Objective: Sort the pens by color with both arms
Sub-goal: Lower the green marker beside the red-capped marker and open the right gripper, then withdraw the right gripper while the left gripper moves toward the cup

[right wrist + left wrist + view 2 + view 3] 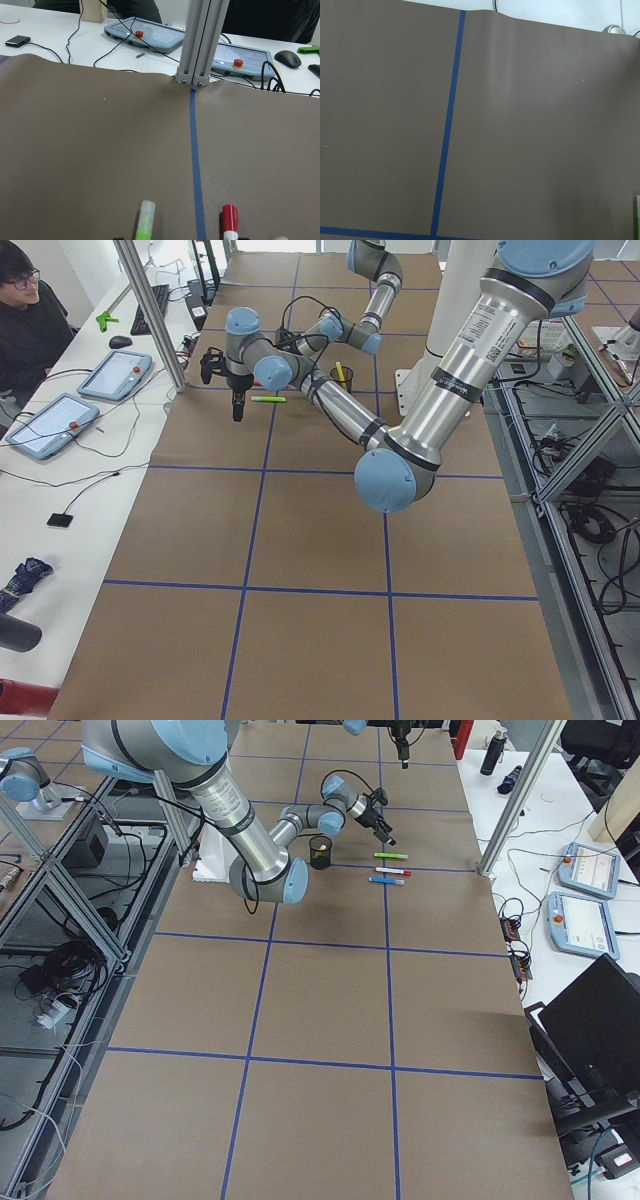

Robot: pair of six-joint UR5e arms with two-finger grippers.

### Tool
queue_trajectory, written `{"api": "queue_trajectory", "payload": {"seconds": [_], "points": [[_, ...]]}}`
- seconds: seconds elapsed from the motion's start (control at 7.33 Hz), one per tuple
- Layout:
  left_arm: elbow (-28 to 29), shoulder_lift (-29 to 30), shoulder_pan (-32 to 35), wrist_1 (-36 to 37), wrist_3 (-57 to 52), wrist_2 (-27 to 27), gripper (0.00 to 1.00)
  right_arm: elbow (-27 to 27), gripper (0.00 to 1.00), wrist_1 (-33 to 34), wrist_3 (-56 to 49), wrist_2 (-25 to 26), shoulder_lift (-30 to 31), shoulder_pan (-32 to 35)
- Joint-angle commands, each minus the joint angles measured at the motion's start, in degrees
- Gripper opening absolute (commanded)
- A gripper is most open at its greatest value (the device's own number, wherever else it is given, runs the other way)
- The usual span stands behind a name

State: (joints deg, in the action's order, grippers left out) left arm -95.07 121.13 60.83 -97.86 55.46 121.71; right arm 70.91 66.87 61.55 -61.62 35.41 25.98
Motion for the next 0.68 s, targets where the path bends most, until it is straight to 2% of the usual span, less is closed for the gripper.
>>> {"api": "queue_trajectory", "payload": {"seconds": [0.0, 0.14, 0.27, 0.55], "points": [[-0.56, 0.77, -0.27, 0.48, 2.78, -0.15, 1.00, 5.79, 1.00, 2.72, -3.78, -12.77, 0.79, 5.98], [-1.25, 1.82, -0.44, 0.48, 6.55, -0.16, 1.00, 10.69, 1.00, 6.31, -4.67, -18.83, 2.45, 9.23], [-3.78, 2.01, -1.84, 0.74, 10.33, -0.24, 1.00, 15.00, 1.00, 8.34, -6.59, -27.07, 4.64, 13.09], [-13.25, 2.53, -10.25, 10.10, 18.67, -3.47, 1.00, 23.09, 1.00, 8.98, -7.40, -38.79, 12.10, 19.43]]}}
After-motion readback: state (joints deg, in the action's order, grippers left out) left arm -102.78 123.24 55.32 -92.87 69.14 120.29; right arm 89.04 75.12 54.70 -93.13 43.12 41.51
